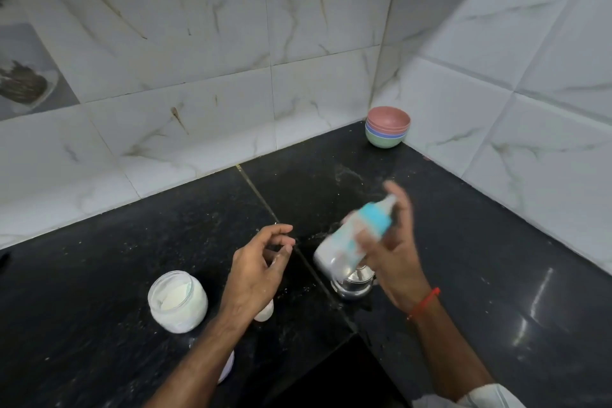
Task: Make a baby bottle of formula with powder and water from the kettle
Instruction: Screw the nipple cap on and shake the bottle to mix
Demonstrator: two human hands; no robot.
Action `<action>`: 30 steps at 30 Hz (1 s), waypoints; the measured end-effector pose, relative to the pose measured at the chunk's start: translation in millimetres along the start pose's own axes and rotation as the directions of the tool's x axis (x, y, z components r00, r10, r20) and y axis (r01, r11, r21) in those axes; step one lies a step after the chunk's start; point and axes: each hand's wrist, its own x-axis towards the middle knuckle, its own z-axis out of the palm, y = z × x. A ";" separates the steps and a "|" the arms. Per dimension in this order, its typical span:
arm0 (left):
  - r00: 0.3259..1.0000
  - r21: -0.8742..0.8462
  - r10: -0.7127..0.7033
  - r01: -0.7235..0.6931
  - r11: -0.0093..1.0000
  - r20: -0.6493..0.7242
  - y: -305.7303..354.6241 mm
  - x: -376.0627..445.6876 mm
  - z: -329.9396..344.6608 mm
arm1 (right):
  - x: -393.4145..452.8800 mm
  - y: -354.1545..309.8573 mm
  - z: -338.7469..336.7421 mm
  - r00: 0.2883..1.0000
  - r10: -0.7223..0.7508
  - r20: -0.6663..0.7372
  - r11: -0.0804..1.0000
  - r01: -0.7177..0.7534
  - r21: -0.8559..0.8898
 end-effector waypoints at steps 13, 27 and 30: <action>1.000 0.005 0.021 -0.022 1.000 0.004 -3.1 0.5 -5.5 | -1.4 4.4 7.9 0.997 0.047 0.067 0.998 -0.043 -0.052; 0.999 0.013 0.002 -0.003 1.000 0.043 -1.0 -3.1 0.0 | -6.8 3.6 -1.6 0.972 0.099 0.212 0.974 -0.051 -0.221; 0.999 -0.008 0.005 -0.004 1.000 0.036 0.0 -2.0 1.2 | -4.8 -1.9 1.9 0.984 -0.031 -0.176 0.992 0.052 0.115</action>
